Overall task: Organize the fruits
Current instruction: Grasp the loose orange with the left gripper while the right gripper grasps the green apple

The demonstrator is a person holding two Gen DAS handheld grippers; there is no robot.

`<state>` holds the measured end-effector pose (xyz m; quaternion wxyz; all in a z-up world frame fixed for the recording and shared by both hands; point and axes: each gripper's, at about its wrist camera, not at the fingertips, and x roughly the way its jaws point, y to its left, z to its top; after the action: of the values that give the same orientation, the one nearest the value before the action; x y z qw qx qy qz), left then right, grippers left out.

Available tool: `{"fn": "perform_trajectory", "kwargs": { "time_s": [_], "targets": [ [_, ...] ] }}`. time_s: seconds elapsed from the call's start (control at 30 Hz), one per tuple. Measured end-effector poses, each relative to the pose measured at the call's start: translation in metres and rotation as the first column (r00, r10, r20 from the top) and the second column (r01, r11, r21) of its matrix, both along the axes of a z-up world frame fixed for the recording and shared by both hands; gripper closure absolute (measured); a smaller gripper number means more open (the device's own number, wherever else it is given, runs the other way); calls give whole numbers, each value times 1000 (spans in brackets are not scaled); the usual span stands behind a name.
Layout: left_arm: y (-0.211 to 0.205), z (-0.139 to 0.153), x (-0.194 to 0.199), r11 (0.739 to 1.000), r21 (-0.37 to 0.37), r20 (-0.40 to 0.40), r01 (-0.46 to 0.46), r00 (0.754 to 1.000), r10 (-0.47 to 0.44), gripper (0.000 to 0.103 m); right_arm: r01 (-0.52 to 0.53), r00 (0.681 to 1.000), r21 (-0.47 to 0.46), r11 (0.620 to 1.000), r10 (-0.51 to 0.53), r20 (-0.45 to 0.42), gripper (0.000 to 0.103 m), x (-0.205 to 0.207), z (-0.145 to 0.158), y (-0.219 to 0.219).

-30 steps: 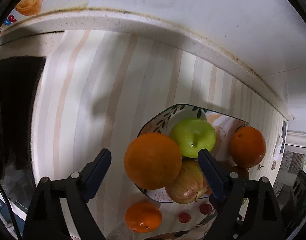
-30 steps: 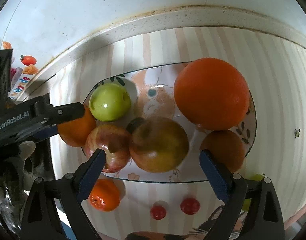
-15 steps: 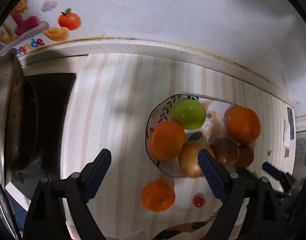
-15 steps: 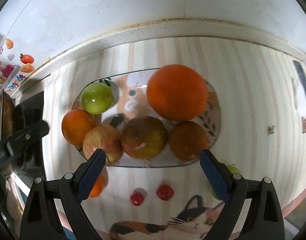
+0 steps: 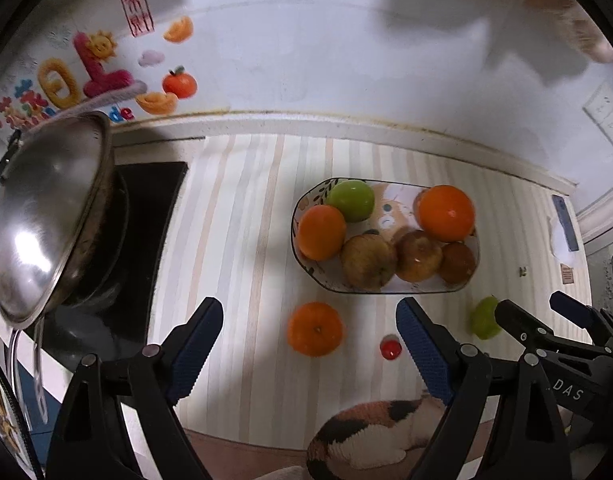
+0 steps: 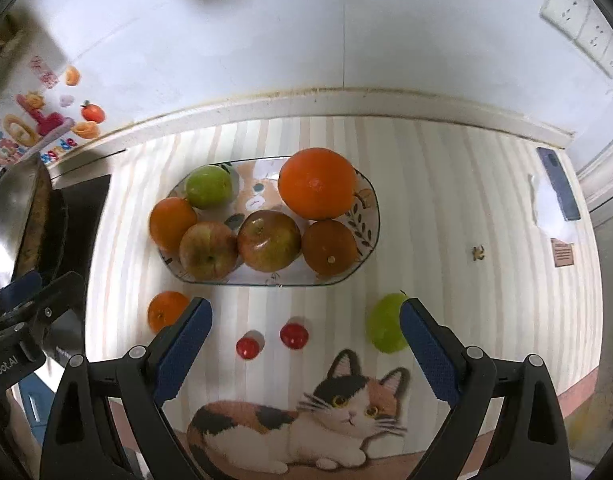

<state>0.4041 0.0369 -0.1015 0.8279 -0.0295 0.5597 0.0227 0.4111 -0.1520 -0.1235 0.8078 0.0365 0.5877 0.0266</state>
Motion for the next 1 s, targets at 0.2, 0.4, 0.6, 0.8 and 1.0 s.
{"fn": "perform_trajectory", "kwargs": {
  "time_s": [0.2,0.4,0.6,0.8,1.0],
  "targets": [
    [-5,24,-31,1000,-1,58,11,998,-11,14,-16,998,3,1000,15,68,6,-34,32,0],
    [-10,46,-59,1000,-15,99,17,995,-16,14,-19,991,6,1000,18,132,6,-63,64,0],
    [-17,62,-81,999,-27,130,32,991,-28,14,-15,984,25,1000,10,175,6,-84,87,-4],
    [-18,60,-83,998,-50,125,23,992,-17,14,-7,986,77,997,-6,164,6,-91,87,-9],
    [-12,29,-63,996,-86,59,6,998,-1,10,45,994,123,991,-57,89,6,-74,58,-29]
  ]
}}
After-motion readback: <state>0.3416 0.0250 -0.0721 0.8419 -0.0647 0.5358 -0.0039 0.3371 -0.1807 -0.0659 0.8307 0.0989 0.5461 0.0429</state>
